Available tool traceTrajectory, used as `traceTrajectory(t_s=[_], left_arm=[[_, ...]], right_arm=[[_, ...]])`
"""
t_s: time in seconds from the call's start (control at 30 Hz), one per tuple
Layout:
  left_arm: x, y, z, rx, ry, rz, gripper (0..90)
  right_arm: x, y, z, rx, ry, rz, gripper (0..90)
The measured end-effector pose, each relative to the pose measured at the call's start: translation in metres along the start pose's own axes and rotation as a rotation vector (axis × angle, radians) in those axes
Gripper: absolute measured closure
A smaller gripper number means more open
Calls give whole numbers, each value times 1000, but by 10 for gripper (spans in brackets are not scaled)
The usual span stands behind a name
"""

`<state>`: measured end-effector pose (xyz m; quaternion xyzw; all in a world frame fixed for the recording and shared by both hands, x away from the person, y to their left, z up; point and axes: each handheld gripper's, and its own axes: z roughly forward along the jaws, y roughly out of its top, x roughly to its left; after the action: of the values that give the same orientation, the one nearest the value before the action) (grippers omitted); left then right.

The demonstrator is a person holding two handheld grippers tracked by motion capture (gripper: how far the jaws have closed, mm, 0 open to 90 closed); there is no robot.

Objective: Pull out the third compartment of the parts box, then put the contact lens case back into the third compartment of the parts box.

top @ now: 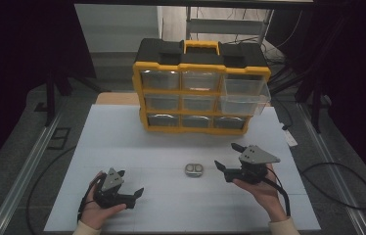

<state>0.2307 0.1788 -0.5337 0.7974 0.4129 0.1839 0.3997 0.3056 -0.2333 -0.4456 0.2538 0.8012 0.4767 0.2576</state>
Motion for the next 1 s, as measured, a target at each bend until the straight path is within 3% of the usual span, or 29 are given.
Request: traceTrajectory(t_s=[0.1,0.27,1.0], left_arm=[[0,0,0,1,2,-1,79],[1,0,-1,-4,7,-6,79],[4,0,-5,-19,18,-12,79]], right_arm=[[-1,-1,3,-2,50,41,189],[-1,-3,10,13,77,40,189],[5,7,18,21,118,20,184]])
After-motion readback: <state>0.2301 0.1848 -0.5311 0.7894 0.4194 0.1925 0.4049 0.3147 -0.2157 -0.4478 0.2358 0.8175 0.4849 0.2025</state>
